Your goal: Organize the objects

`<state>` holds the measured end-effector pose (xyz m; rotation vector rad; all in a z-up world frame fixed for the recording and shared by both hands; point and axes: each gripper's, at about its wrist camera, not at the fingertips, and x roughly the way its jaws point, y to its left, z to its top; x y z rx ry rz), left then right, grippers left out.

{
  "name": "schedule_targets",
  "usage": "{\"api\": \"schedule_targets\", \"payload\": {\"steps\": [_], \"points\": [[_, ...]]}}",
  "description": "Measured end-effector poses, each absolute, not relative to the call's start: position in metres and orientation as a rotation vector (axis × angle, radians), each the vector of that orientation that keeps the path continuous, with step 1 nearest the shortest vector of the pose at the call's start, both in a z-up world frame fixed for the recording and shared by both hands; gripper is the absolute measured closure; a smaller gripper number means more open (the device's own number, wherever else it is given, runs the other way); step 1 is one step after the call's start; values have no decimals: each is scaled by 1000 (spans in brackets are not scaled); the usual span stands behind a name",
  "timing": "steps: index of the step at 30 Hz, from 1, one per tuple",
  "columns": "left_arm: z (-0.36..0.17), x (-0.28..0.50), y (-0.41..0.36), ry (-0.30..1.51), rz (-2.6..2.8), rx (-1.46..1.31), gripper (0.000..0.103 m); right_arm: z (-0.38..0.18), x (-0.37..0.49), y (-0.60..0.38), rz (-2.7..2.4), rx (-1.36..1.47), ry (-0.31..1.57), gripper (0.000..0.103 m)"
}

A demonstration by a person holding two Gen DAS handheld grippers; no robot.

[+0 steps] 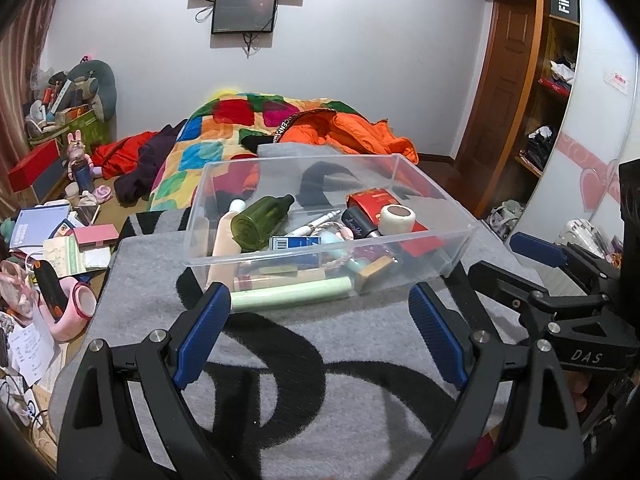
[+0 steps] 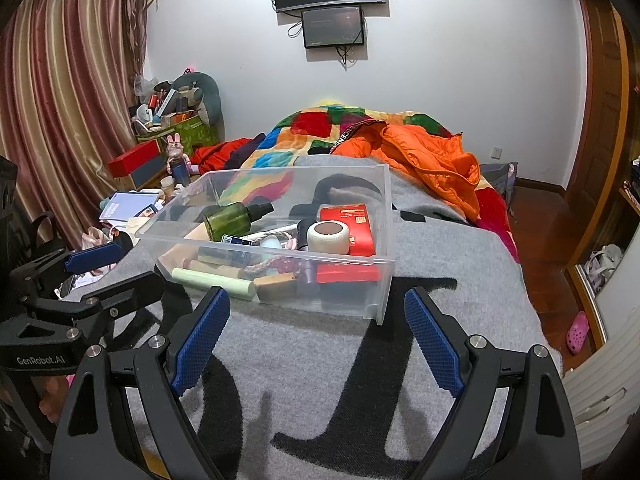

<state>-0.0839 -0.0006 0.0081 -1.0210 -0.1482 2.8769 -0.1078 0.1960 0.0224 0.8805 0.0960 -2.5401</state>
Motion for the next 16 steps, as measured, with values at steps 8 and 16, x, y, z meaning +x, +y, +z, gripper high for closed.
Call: {"api": "schedule_targets", "payload": {"steps": [8, 16], "points": [[4, -86, -3, -186, 2864, -1051, 12, 22, -107, 196, -2539, 885, 100, 16], [9, -81, -2, -172, 2882, -1016, 11, 20, -105, 193, -2530, 890, 110, 16]]}}
